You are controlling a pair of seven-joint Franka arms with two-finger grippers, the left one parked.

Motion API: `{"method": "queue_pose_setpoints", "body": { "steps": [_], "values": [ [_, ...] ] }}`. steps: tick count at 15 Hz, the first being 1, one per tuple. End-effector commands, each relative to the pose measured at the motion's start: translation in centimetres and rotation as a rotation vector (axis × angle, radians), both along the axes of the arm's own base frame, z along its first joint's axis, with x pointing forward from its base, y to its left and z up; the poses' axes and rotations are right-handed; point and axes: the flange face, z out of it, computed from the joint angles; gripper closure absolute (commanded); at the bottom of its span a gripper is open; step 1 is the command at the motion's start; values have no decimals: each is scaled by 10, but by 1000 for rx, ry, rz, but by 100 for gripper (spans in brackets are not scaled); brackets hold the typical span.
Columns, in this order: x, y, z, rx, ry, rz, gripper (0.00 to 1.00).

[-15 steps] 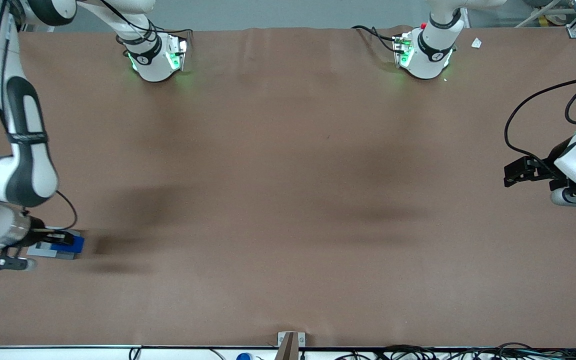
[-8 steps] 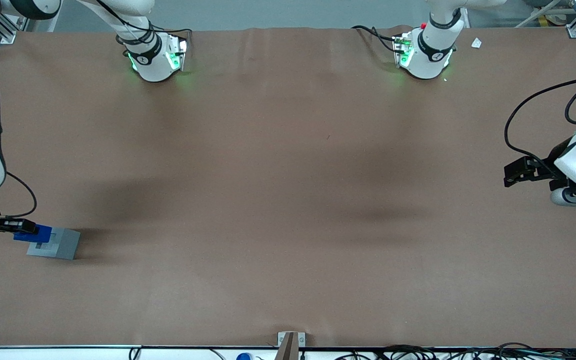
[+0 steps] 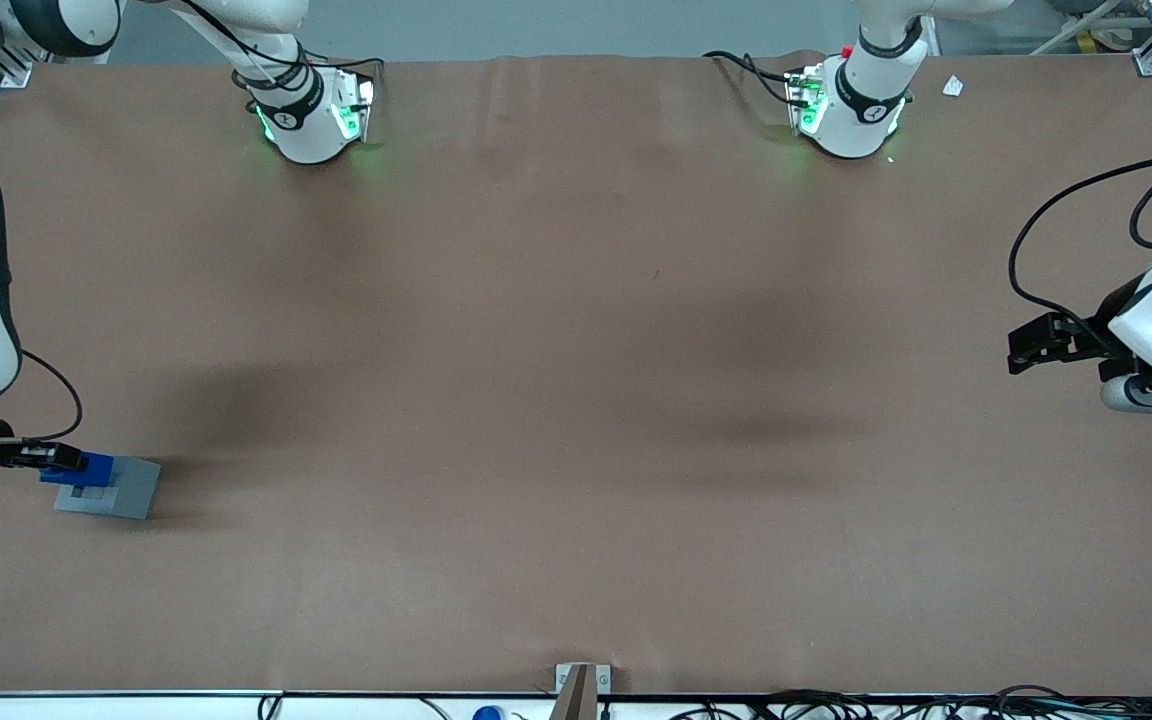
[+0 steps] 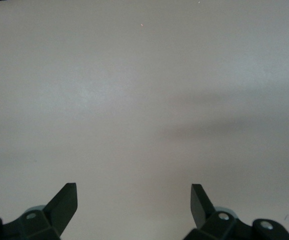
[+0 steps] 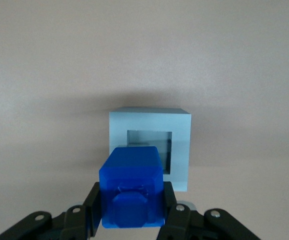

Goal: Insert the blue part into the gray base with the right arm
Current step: 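Lower the blue block into the gray base's recess and press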

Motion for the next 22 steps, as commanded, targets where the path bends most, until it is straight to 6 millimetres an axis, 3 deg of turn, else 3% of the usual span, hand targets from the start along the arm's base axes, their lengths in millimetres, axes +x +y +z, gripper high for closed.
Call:
{"method": "queue_pose_setpoints", "body": {
  "steps": [1,22],
  "values": [
    [10,-5,-1,9,-21,7,100],
    [12,-26,-20,-4,-19,19,100]
  ]
}}
